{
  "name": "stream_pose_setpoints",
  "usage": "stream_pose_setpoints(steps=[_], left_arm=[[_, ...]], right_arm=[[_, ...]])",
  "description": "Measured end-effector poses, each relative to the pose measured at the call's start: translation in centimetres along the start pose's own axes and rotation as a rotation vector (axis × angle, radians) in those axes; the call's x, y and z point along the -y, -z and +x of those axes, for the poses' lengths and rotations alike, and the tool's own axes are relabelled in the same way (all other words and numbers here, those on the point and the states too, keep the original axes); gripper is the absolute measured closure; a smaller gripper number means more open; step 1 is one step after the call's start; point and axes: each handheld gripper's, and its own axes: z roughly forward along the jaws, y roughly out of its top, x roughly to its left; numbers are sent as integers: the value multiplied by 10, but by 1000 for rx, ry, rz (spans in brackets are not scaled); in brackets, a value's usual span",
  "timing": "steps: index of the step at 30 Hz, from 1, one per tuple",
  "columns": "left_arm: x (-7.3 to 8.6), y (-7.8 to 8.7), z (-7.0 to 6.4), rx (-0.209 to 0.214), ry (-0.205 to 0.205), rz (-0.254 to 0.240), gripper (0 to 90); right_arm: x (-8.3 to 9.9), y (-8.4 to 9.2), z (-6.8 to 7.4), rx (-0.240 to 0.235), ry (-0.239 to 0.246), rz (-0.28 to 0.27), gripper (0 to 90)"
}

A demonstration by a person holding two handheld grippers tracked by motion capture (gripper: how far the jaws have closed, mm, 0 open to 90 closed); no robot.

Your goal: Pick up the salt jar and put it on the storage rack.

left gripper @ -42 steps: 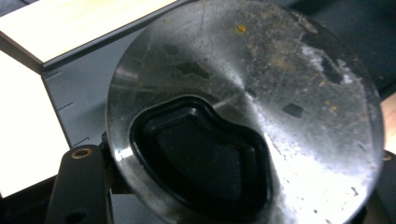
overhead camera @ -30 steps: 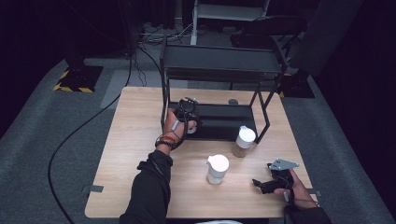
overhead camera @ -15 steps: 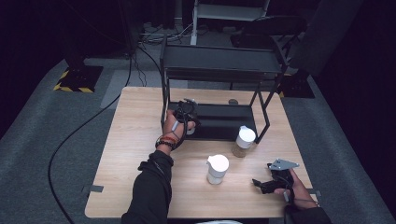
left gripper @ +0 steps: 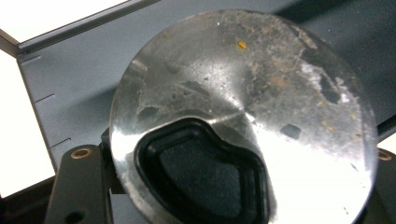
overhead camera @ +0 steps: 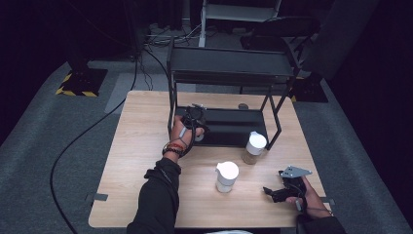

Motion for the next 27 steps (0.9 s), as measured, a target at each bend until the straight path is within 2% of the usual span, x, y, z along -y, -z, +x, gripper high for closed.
stream_pose_setpoints(steps=[11,14,18,21,23,27], left_arm=[[0,0,-1,-3,-11,5,283],[-1,0,-1,-5,-8,15,234],[-1,2,-7,-39,-22,12,168],[-1,3,-11,-58,-51,18,121],[0,5,-13,-72,-49,6,101],[1,8,-12,-70,-55,-2,51]], right_arm=[[0,0,0,0,0,0,0],[0,0,0,0,0,0,0],[0,0,0,0,0,0,0],[0,0,0,-1,1,0,0],[0,0,0,-1,1,0,0],[0,0,0,-1,0,0,0]])
